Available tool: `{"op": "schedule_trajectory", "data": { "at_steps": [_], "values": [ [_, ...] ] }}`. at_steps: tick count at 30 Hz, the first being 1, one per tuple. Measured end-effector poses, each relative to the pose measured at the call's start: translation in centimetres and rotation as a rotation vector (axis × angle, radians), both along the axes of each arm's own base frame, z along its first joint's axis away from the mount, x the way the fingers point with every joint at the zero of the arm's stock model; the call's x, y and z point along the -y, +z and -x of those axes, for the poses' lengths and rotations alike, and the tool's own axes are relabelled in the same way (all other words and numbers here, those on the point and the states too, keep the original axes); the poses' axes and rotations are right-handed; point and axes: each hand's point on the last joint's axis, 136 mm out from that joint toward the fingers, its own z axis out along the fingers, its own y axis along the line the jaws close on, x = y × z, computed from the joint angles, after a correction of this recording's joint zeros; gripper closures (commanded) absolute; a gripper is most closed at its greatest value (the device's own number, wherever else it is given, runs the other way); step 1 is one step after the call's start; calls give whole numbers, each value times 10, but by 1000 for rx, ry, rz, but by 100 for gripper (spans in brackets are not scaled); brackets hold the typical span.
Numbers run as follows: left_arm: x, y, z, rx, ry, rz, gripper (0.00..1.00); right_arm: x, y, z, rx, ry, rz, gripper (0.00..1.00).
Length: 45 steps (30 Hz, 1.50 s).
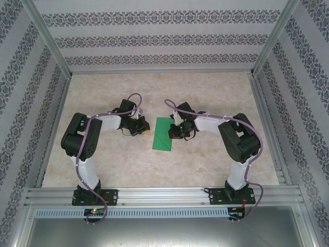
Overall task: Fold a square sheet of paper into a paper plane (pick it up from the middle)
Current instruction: Fold the triangle a second time at the center of the table.
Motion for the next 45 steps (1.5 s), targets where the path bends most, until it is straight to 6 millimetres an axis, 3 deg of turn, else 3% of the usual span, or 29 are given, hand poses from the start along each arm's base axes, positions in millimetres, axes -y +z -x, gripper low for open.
{"op": "schedule_trajectory", "data": {
  "at_steps": [3, 6, 13, 26, 29, 34, 37, 42, 45],
  "values": [
    [4, 17, 1, 53, -13, 17, 92, 0, 1, 0, 7, 27, 2, 100],
    [21, 25, 5, 92, -55, 33, 92, -1, 1, -1, 15, 65, 5, 100],
    [59, 3, 26, 51, -161, 30, 93, -2, 2, -2, 30, 140, 5, 100],
    [61, -9, 16, 40, -160, -8, 95, -5, 4, -3, 28, 137, -9, 98],
    [61, -10, 17, 44, -165, -10, 95, -5, 14, -3, 31, 95, -27, 95],
    [60, -11, 17, 53, -172, -16, 96, -8, 56, -2, 93, -14, -84, 96],
    [60, -11, 17, 55, -173, -17, 96, -16, 66, 12, 98, -68, -96, 100],
    [60, -11, 17, 54, -172, -20, 96, -27, 47, 48, 35, -136, -36, 100],
    [60, -11, 17, 54, -173, -21, 96, -30, 41, 55, 15, -191, -10, 100]
  ]
}}
